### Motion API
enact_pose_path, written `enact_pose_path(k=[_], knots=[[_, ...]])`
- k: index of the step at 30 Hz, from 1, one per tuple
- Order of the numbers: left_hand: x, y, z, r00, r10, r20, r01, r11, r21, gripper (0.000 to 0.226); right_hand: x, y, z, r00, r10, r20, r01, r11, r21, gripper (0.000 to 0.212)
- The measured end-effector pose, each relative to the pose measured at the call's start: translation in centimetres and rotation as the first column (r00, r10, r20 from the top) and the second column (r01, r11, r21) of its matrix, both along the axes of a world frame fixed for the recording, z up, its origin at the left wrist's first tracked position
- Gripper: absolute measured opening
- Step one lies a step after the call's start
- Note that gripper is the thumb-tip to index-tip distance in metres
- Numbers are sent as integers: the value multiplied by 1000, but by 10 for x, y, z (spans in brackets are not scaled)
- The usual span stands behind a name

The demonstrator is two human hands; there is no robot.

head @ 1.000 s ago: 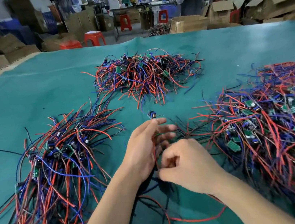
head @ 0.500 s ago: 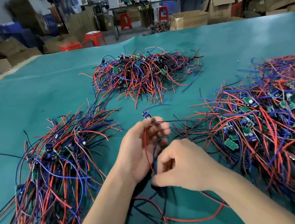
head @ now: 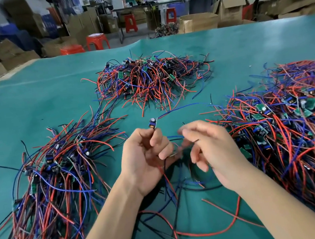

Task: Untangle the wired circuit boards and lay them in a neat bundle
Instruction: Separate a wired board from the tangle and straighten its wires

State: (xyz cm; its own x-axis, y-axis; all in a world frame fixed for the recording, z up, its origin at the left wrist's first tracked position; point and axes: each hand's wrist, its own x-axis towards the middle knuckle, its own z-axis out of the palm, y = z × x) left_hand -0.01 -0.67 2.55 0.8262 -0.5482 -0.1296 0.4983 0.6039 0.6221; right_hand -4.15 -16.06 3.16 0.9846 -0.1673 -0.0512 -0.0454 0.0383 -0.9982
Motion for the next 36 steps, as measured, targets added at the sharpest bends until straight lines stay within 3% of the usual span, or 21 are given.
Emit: enact_pose_path(k=[9, 13, 21, 24, 30, 34, 36], knots=[[-7, -4, -3, 899, -395, 187, 364, 914, 181, 33, 3, -5, 3, 997, 62, 49, -71, 975, 212, 23], [-6, -5, -5, 876, -436, 207, 378, 887, 267, 36, 5, -10, 0, 996, 85, 33, -91, 951, 297, 31], [-8, -6, -5, 857, -454, 245, 360, 866, 348, 33, 8, -18, 0, 1000, 7, 12, -10, 959, 282, 35], [-8, -7, -6, 855, -455, 248, 362, 867, 342, 33, 8, -18, -3, 993, -121, 12, 117, 975, 187, 7], [-7, -6, -6, 825, -481, 297, 363, 853, 374, 33, 16, -31, -10, 906, -411, 100, 410, 912, 31, 24], [-8, -7, -6, 817, -491, 302, 369, 848, 380, 32, 19, -38, -12, 812, -485, 325, 581, 725, -369, 17], [-8, -7, -5, 810, -498, 309, 372, 844, 386, 31, 18, -40, -11, 754, -500, 425, 655, 614, -440, 16]])
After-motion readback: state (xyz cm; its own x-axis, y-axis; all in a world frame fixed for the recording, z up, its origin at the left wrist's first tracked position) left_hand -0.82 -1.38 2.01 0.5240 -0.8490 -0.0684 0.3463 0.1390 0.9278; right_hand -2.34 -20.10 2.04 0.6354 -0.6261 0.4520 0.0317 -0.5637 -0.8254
